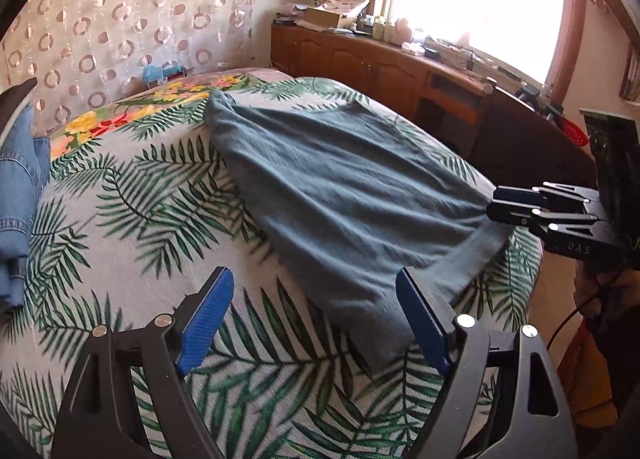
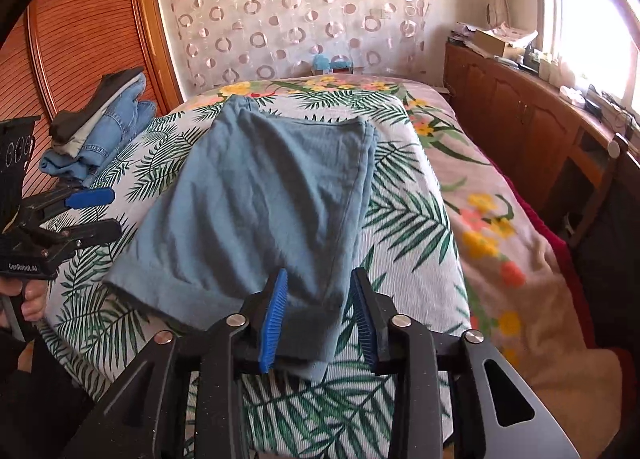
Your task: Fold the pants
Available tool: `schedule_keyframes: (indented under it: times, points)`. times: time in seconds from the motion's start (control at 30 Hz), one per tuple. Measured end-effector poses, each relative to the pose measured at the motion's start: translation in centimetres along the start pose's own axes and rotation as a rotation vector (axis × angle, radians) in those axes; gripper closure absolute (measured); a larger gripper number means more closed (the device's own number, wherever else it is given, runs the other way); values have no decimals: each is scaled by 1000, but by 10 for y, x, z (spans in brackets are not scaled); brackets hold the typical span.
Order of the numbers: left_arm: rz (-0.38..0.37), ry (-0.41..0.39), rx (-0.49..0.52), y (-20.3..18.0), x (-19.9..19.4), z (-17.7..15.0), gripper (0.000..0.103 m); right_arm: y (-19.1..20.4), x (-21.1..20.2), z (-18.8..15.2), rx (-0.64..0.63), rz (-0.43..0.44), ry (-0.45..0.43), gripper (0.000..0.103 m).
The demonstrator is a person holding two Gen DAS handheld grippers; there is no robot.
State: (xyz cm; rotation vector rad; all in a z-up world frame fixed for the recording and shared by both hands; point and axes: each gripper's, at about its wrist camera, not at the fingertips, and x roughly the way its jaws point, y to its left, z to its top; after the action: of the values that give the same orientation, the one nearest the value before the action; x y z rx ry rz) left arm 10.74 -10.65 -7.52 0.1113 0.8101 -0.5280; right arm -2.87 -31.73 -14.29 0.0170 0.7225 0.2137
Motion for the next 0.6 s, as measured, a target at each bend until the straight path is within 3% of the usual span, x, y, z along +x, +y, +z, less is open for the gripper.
schedule_keyframes:
  times: [0.3, 0.53, 0.6]
  points:
    - [-23, 8, -26, -7, -2, -17, 21, -3, 0, -9, 45, 11, 18, 67]
    - [-70, 10, -27, -15, -7, -24, 59, 3, 2, -16, 51, 19, 19, 67]
    - [-91, 16, -20, -19, -6, -25, 61, 4, 2, -17, 51, 18, 20, 67]
